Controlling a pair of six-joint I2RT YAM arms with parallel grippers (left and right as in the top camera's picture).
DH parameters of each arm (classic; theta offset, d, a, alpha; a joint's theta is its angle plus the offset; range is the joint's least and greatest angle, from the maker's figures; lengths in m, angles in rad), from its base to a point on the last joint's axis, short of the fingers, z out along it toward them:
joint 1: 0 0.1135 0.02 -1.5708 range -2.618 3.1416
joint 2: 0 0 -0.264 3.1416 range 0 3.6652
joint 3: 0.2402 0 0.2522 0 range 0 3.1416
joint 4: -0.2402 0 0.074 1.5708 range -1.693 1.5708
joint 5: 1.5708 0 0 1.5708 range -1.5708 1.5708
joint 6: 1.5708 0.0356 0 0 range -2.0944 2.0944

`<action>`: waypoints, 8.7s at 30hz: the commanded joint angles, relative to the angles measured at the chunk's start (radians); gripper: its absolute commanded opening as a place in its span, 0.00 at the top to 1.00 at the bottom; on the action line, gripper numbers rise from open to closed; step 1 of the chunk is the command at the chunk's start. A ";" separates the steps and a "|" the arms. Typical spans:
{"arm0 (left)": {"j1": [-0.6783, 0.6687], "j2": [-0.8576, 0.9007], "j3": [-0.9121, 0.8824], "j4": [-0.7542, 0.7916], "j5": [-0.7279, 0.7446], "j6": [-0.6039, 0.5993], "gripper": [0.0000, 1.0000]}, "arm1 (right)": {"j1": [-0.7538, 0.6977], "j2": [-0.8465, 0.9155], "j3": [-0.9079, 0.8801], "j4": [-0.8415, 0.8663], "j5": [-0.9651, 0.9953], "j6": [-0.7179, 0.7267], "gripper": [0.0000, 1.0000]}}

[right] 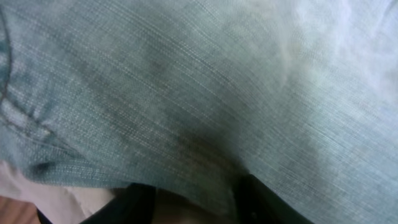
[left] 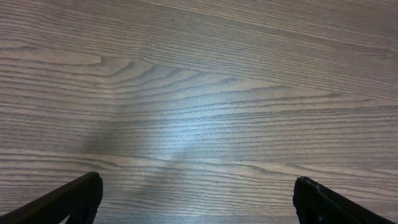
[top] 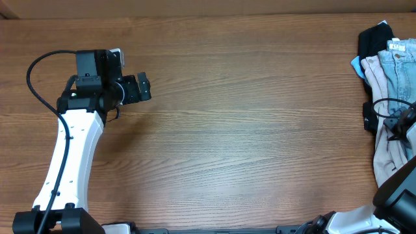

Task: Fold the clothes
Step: 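Grasp the top light blue jeans from the stack with the right gripper, then pull the jeans left and drop them on the table center, then grasp the jeans waistband with the right gripper and spread them leftward, then lower both grippers onto the jeans' left and right edges and grasp, then lift the jeans with both grippers and shake them out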

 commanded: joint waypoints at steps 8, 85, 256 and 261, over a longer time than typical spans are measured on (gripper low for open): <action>0.004 -0.012 0.016 0.001 -0.024 0.023 0.00 | -0.005 -0.013 0.003 0.031 0.013 0.003 0.91; 0.024 -0.012 0.017 0.057 -0.097 0.050 0.00 | 0.703 0.221 0.204 -0.179 -0.412 -0.013 0.63; 0.098 0.542 0.259 -0.331 -0.047 0.041 0.96 | 0.879 -0.103 0.241 -0.484 -0.234 0.062 0.12; 0.098 0.542 0.463 -0.422 -0.047 0.047 0.96 | 0.879 -0.066 0.241 -0.482 -0.241 0.062 0.21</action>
